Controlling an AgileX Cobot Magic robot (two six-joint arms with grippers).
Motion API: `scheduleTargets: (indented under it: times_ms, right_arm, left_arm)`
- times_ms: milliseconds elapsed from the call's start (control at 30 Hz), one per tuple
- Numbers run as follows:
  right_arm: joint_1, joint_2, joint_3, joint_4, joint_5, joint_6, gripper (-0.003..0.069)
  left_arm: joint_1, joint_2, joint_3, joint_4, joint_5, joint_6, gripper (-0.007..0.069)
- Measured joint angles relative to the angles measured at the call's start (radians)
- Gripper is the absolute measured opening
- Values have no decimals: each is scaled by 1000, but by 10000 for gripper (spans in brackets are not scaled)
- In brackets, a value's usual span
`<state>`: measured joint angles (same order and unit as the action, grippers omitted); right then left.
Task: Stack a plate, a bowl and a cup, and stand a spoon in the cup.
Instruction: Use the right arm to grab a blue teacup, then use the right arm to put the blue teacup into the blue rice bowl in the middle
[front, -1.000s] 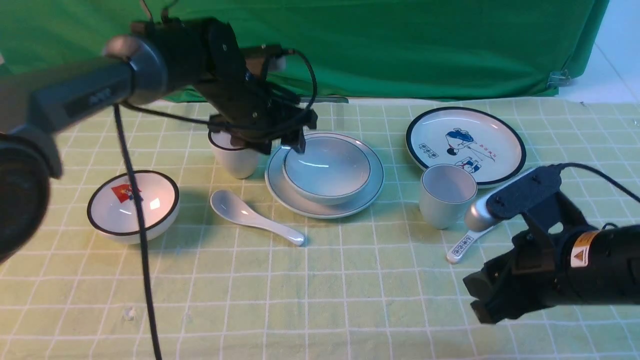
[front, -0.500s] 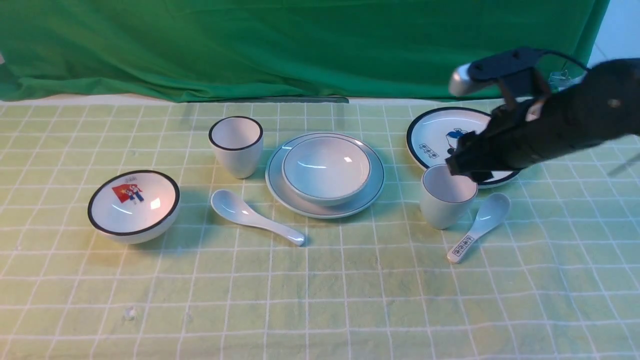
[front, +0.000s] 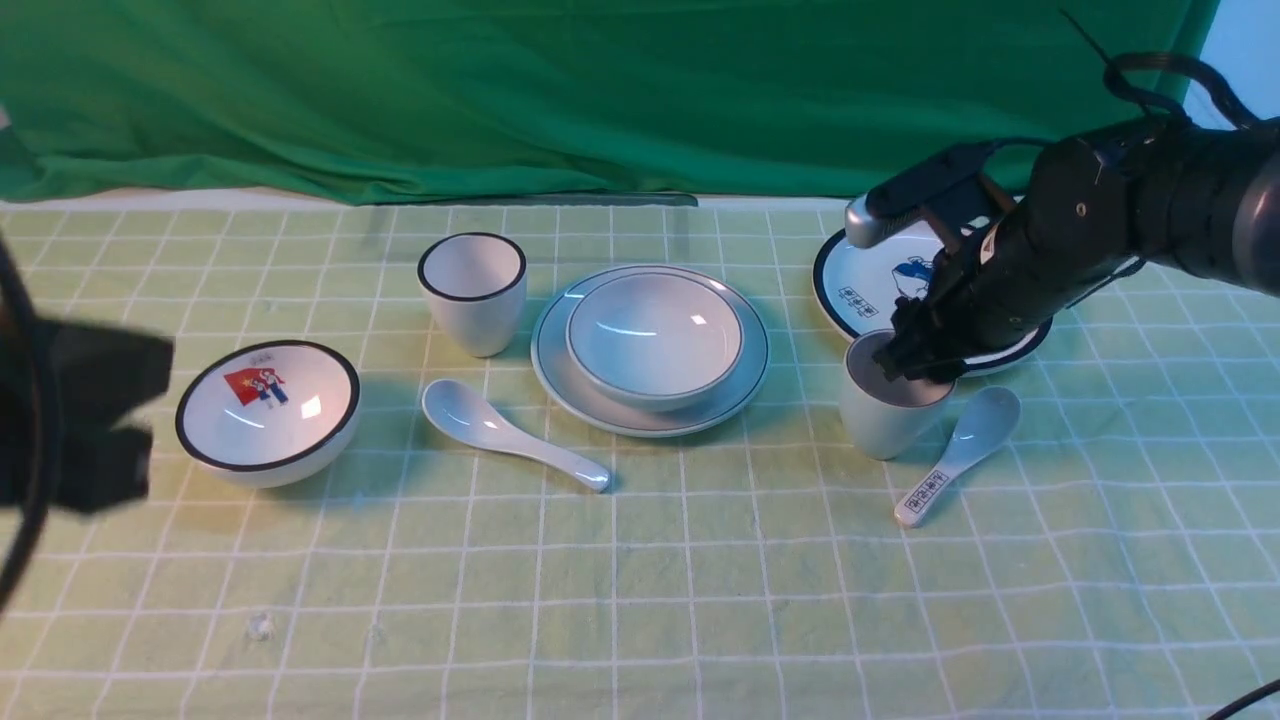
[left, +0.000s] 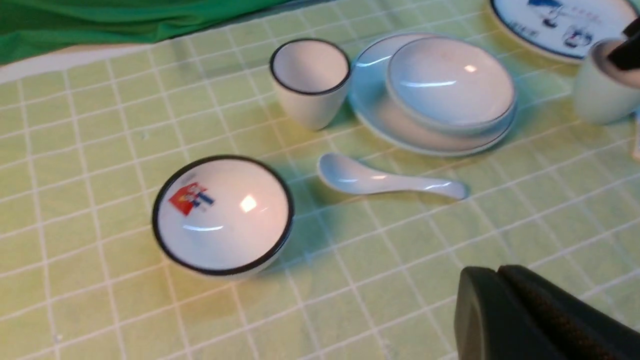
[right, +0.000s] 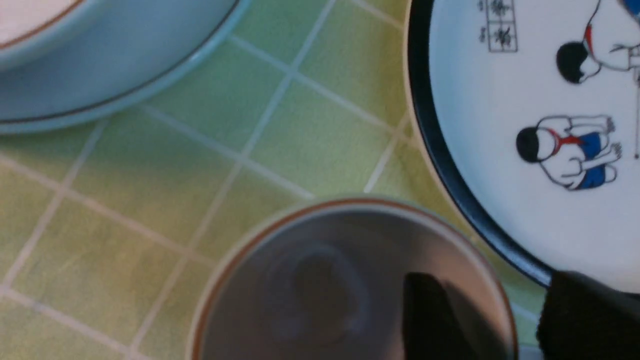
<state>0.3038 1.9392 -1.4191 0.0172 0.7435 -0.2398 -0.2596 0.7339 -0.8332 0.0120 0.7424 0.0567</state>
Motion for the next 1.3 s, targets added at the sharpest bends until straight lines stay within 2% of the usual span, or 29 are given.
scheduleTargets:
  times_ms: [67, 133, 200, 267, 367, 600, 667, 933, 1300]
  right_arm:
    - [0, 0, 0, 2, 12, 0, 237]
    - [0, 0, -1, 5, 24, 0, 111]
    - [2, -2, -8, 11, 30, 1, 90]
    - [19, -12, -50, 7, 86, 0, 89]
    - [43, -15, -117, 2, 132, 0, 89]
    - [223, 35, -471, 9, 158, -41, 89]
    - [247, 94, -545, 15, 165, -48, 89]
    - [248, 300, -651, 8, 213, -26, 89]
    - [247, 329, -662, 9, 237, 55, 87]
  left_arm:
    - [0, -22, 65, 29, -43, -16, 9]
    - [0, -38, 153, 50, -125, -35, 9]
    - [0, -39, 183, 54, -176, -40, 9]
    - [0, -39, 232, 44, -261, -64, 9]
    - [0, -39, 240, 23, -302, -70, 9]
    - [0, -39, 241, -12, -376, -79, 9]
    - [0, -39, 241, -12, -380, -79, 9]
    - [0, -39, 241, -20, -383, -84, 9]
    - [0, -39, 241, -20, -383, -84, 9]
